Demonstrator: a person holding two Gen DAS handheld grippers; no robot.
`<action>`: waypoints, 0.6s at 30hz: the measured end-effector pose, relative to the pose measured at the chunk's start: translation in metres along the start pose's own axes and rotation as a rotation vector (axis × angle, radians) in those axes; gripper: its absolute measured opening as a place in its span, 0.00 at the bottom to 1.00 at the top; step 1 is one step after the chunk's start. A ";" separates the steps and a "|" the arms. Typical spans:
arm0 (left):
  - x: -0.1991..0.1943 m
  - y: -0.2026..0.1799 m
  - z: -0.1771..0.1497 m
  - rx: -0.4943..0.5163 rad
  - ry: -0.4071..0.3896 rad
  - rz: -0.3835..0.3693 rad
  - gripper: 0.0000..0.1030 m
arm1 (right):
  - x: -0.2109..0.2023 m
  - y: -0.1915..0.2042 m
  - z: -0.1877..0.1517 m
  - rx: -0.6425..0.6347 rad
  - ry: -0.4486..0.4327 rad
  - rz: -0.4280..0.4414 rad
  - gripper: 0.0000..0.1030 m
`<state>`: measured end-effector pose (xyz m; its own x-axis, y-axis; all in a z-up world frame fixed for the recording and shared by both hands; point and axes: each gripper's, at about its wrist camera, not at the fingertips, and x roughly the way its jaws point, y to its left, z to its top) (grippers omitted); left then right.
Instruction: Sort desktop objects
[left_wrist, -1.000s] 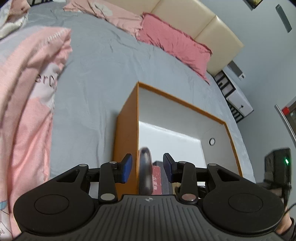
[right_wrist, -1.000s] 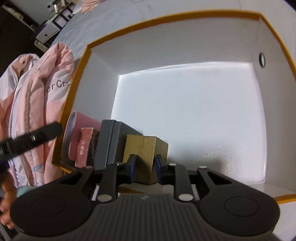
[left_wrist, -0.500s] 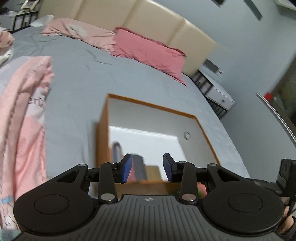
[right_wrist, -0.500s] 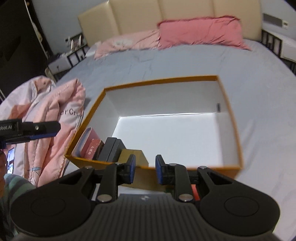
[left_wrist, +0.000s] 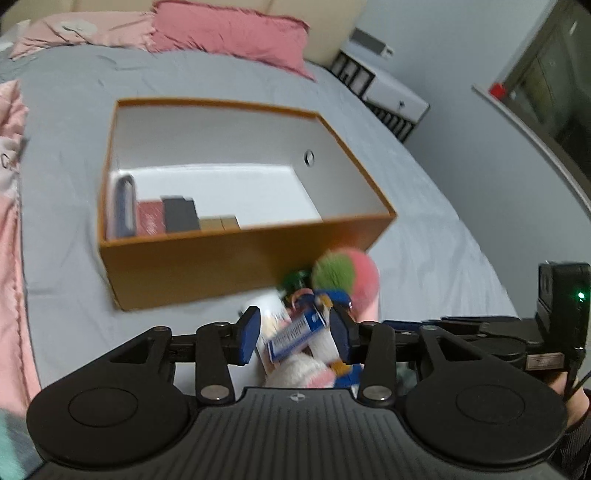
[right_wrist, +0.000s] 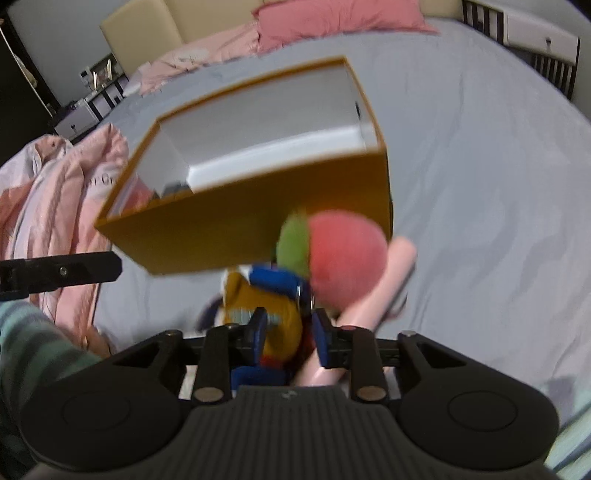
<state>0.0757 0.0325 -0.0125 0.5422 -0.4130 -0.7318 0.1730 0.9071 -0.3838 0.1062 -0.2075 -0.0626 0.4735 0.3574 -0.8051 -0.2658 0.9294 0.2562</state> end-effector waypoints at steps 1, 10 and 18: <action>0.002 -0.001 -0.002 0.000 0.011 0.007 0.47 | 0.004 0.000 -0.003 0.000 0.011 -0.014 0.33; 0.010 0.001 -0.014 -0.042 0.087 0.073 0.47 | 0.021 0.018 -0.015 -0.069 0.062 -0.028 0.11; 0.007 0.005 -0.014 -0.066 0.070 0.123 0.56 | 0.031 0.026 -0.021 -0.010 0.074 0.151 0.09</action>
<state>0.0688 0.0332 -0.0275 0.4970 -0.3054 -0.8122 0.0532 0.9450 -0.3227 0.0959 -0.1741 -0.0922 0.3644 0.4843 -0.7954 -0.3373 0.8648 0.3720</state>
